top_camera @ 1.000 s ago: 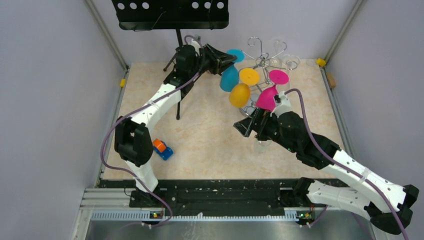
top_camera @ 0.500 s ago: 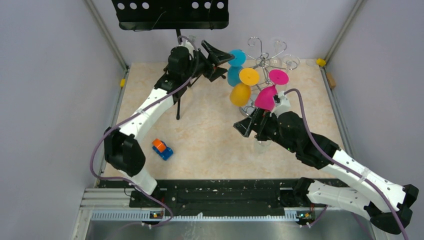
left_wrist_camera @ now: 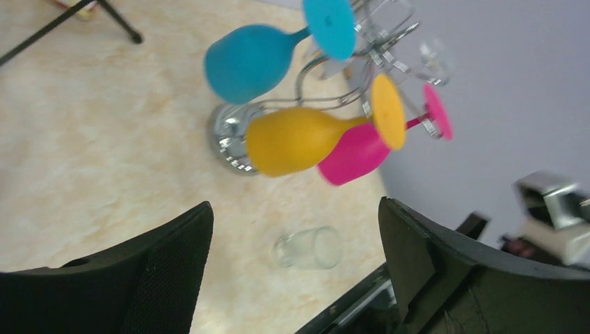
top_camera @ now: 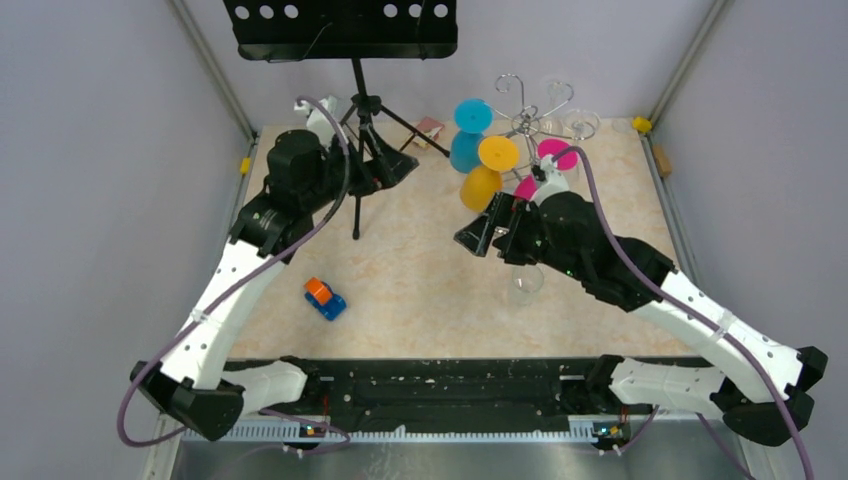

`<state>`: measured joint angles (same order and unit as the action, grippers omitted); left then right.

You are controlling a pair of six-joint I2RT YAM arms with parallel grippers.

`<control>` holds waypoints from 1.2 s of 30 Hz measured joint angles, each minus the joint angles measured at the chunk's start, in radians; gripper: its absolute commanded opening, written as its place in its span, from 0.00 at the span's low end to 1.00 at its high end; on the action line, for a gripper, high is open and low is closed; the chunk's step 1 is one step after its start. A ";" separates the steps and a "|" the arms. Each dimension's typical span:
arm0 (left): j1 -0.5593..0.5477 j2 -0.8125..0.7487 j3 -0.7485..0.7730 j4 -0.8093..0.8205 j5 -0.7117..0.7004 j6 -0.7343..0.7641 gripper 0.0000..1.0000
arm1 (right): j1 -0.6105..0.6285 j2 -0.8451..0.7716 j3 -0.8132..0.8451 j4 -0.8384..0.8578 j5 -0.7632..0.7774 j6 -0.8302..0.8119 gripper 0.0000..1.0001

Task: Place the wine glass upside down on the wine glass rack
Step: Turn the wine glass upside down at the wine rack, then adjust the wine rack at the center of the board.

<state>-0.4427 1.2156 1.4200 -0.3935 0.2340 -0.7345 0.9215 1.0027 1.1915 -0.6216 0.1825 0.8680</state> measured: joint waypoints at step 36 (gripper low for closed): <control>0.000 -0.330 -0.428 -0.434 -0.093 0.288 0.84 | -0.278 0.750 1.142 -0.325 0.541 -0.411 0.88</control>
<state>-0.4427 0.8852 0.9924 -0.8276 0.1410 -0.4465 0.6437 1.7527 2.3337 -0.9463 0.7238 0.4568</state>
